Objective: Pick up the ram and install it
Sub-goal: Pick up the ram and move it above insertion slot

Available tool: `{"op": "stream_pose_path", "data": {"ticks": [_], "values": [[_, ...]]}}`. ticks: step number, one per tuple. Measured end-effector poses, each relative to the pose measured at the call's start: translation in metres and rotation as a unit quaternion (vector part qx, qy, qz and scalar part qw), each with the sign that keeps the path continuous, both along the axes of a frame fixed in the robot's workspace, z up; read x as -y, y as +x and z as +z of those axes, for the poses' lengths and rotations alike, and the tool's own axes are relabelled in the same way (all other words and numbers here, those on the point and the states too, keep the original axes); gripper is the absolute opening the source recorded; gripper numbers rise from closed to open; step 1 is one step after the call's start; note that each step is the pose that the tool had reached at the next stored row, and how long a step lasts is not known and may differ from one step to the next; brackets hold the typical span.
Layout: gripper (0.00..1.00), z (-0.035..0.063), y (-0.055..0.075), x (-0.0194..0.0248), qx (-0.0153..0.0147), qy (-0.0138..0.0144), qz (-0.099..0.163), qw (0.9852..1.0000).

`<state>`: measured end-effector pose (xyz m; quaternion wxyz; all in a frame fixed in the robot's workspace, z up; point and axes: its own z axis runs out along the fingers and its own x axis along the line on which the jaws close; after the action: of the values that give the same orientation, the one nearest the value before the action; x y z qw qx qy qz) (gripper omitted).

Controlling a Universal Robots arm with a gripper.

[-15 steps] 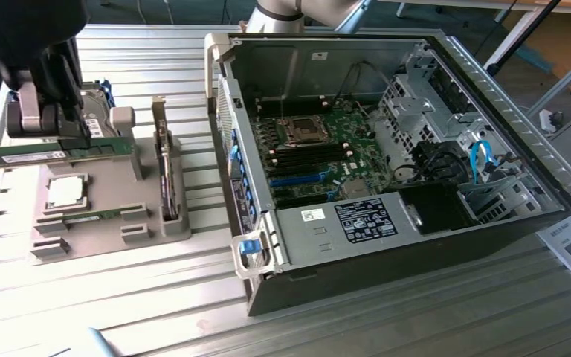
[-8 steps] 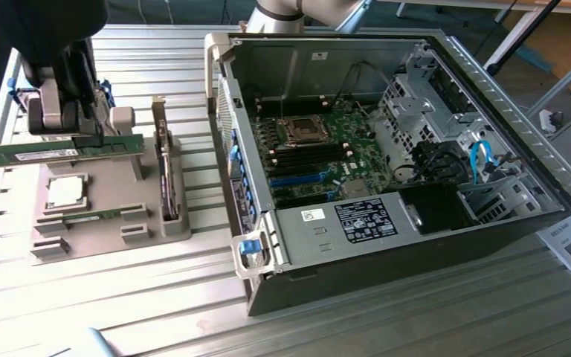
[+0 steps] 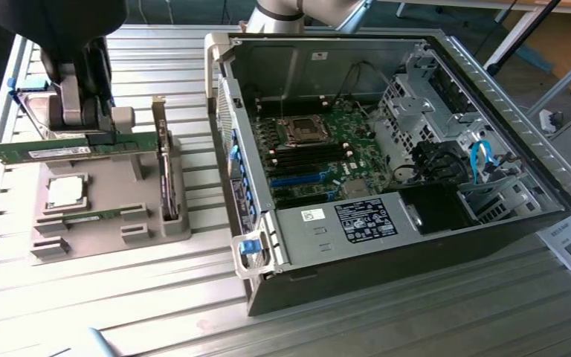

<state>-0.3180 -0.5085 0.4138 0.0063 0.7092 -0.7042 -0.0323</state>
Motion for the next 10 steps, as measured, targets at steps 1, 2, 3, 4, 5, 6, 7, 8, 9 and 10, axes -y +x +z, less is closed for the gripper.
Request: {"op": "stream_pose_path", "data": {"ticks": [1, 2, 3, 4, 5, 6, 7, 8, 9, 10], "values": [[0.12, 0.0001, 0.001, 0.0002, 0.0000, 0.0000, 0.000, 1.0000], [0.12, 0.0002, 0.002, 0.0003, 0.0000, 0.0000, 0.000, 1.0000], [0.12, 0.0002, 0.004, 0.0004, 0.0000, 0.0001, 0.000, 1.0000], [0.12, 0.0003, 0.005, 0.0005, 0.0000, 0.0000, 0.000, 1.0000], [0.12, 0.0003, 0.007, 0.0007, 0.0000, 0.0000, 0.000, 1.0000], [0.12, 0.0005, 0.012, 0.0009, -0.0001, 0.0000, 0.000, 1.0000], [0.12, 0.0005, 0.015, 0.0011, -0.0001, 0.0000, 0.000, 1.0000], [0.12, 0.0006, 0.017, 0.0012, -0.0001, 0.0000, 0.000, 1.0000], [0.12, 0.0006, 0.019, 0.0014, -0.0001, 0.0000, 0.000, 1.0000], [0.12, 0.0006, 0.022, 0.0016, -0.0001, 0.0000, 0.000, 1.0000]]}}
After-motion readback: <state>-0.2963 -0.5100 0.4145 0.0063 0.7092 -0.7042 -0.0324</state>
